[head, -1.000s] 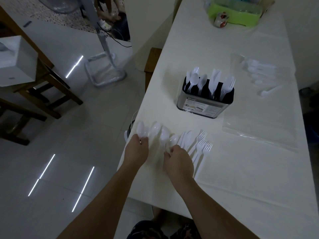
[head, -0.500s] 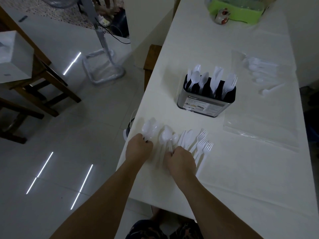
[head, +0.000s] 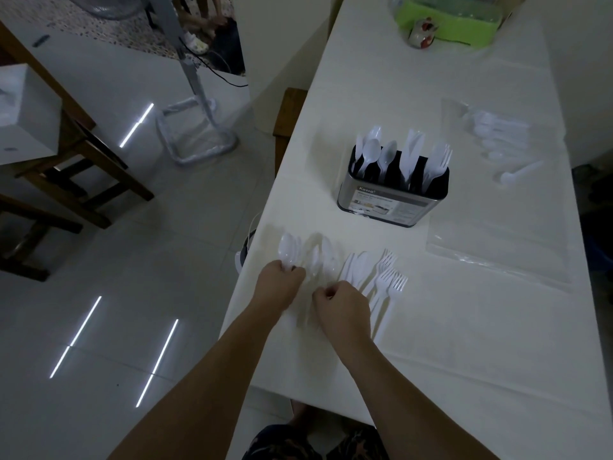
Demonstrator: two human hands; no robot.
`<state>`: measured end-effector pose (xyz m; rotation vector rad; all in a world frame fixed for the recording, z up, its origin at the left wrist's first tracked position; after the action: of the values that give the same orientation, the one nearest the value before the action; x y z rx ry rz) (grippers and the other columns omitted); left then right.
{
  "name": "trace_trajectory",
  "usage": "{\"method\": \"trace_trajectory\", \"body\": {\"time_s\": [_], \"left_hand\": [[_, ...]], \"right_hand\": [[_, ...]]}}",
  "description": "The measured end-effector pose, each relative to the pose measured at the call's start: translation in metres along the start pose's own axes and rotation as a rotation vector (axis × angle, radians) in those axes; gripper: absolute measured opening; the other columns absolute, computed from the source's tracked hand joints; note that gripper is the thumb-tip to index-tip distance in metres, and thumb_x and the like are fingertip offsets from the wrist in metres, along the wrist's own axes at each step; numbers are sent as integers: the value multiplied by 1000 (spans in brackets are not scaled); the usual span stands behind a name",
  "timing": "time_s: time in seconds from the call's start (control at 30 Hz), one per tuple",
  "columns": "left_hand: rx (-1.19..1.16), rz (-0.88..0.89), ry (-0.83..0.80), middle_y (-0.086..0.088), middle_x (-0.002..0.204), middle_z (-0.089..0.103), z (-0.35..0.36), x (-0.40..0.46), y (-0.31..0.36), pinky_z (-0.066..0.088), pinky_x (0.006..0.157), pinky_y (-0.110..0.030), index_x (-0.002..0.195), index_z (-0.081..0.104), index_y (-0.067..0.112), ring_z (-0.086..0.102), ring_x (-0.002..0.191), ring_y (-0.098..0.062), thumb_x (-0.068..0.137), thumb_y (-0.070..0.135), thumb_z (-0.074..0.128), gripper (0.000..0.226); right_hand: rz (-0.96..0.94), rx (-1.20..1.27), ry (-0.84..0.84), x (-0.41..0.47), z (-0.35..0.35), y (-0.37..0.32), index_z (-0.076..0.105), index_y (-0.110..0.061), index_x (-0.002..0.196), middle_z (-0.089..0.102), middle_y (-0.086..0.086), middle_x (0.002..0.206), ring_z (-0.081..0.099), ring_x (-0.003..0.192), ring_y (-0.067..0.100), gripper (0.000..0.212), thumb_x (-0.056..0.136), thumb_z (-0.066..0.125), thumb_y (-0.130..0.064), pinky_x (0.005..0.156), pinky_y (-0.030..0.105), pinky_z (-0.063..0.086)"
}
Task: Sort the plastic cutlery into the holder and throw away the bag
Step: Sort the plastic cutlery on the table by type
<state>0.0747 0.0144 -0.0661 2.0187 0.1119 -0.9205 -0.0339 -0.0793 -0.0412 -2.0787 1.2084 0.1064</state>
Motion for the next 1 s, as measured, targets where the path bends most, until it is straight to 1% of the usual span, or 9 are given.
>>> {"method": "trace_trajectory", "body": {"time_s": [0.1, 0.23, 0.37, 0.43, 0.57, 0.77, 0.83, 0.9, 1.0], "left_hand": [[166, 77, 21, -9, 73, 63, 5, -1, 2, 46, 57, -28, 84, 65, 4, 60, 66, -21, 77, 34, 69, 31], [345, 138, 113, 0, 73, 63, 10, -5, 1, 36, 52, -21, 79, 60, 14, 57, 64, -11, 78, 35, 68, 23], [411, 146, 159, 4, 73, 58, 16, -9, -1, 35, 51, -21, 80, 56, 17, 54, 63, -7, 83, 38, 65, 23], [428, 157, 148, 5, 69, 56, 18, -9, -1, 35, 50, -20, 75, 54, 18, 55, 62, -9, 86, 37, 63, 24], [388, 118, 118, 2, 59, 51, 15, -10, 2, 32, 47, -19, 62, 50, 14, 49, 52, -9, 85, 24, 60, 27], [415, 118, 183, 1, 61, 51, 4, -10, 8, 31, 48, -21, 67, 53, 12, 51, 56, -13, 87, 20, 55, 22], [431, 133, 207, 4, 62, 49, 1, -9, 8, 34, 53, -21, 71, 52, 12, 52, 61, -14, 92, 22, 54, 24], [413, 135, 225, 6, 65, 46, -1, -10, 8, 39, 65, -25, 78, 52, 11, 52, 69, -16, 96, 24, 52, 22], [410, 156, 257, 7, 71, 45, -3, -14, 11, 38, 74, -25, 85, 49, 13, 48, 76, -14, 100, 24, 47, 18]], "right_hand": [[-11, 21, -5, 0, 2, -3, 54, -21, 59, 50, -8, 51, 48, 46, 8, 32, 89, 56, -34, 46, 23, 40], [17, 20, 4, -1, -5, 2, 54, -20, 65, 53, -7, 57, 49, 49, 7, 30, 91, 55, -35, 46, 21, 36], [30, 17, 11, -3, -11, 11, 60, -16, 72, 59, -4, 63, 55, 55, 9, 28, 89, 54, -37, 50, 25, 44], [40, 24, 11, -3, -11, 15, 61, -15, 74, 59, -4, 63, 55, 55, 10, 28, 89, 54, -37, 51, 26, 46], [61, 30, 12, -4, -12, 21, 61, -17, 76, 61, -4, 65, 58, 58, 11, 27, 90, 54, -38, 51, 26, 47], [42, 25, 5, -7, -9, 20, 62, -19, 80, 62, -5, 68, 60, 62, 10, 18, 89, 56, -33, 57, 29, 53], [37, 26, 2, -9, -8, 19, 61, -19, 79, 62, -5, 68, 60, 61, 10, 16, 89, 56, -32, 58, 29, 53], [35, 18, -4, -9, -6, 18, 62, -19, 82, 62, -6, 69, 60, 63, 11, 17, 89, 56, -33, 59, 29, 53], [33, 16, -7, -12, -4, 17, 63, -19, 87, 62, -7, 72, 60, 66, 10, 18, 89, 56, -35, 58, 26, 50]]}}
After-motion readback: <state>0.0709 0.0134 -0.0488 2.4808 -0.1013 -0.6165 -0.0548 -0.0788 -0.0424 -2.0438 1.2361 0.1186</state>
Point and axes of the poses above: each hand's wrist, its own x-axis towards the middle knuckle, its own z-axis out of the palm, y = z × x, the point moved 4 cm from there along x, towards the middle knuckle
